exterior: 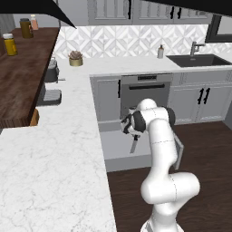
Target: Pick up the knife from the drawer and place it on the cutting board. Then place the meat from the plate to the cutting board.
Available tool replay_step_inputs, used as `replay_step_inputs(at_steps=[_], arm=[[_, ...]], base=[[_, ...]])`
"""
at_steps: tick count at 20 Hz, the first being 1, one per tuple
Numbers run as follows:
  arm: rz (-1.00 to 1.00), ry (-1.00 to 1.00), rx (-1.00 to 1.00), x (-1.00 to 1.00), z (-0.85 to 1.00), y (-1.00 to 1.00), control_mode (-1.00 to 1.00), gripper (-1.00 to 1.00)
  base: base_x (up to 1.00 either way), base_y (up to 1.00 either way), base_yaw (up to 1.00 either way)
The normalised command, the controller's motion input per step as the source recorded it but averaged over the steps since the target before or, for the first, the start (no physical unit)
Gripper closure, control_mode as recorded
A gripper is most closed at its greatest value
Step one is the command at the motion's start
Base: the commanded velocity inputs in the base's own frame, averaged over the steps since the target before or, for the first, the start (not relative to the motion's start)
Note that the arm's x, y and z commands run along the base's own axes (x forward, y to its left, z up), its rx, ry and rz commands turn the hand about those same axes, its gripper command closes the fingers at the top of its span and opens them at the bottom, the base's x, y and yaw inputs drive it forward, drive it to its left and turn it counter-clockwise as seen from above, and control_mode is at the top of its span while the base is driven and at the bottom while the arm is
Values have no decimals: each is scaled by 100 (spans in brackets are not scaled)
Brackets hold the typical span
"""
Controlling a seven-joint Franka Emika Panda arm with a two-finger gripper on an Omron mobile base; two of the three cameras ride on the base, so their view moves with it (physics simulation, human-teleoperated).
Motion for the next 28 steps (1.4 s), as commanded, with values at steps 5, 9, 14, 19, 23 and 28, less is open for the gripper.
replay_step_inputs(at_steps=[5,9,14,19,23,28], arm=[[-41,-21,17,-17,98,-44,-100,100],[-38,-23,8,-3,100,-22,-100,100],[-30,-19,0,-21,100,-23,-100,100],[-23,-18,0,-38,100,-23,-100,100],[-15,-10,3,-97,100,-26,-100,100],[-7,0,8,-100,85,-23,-100,100]], base=[[0,0,0],[0,0,0],[0,0,0],[0,0,0],[0,0,0],[0,0,0]])
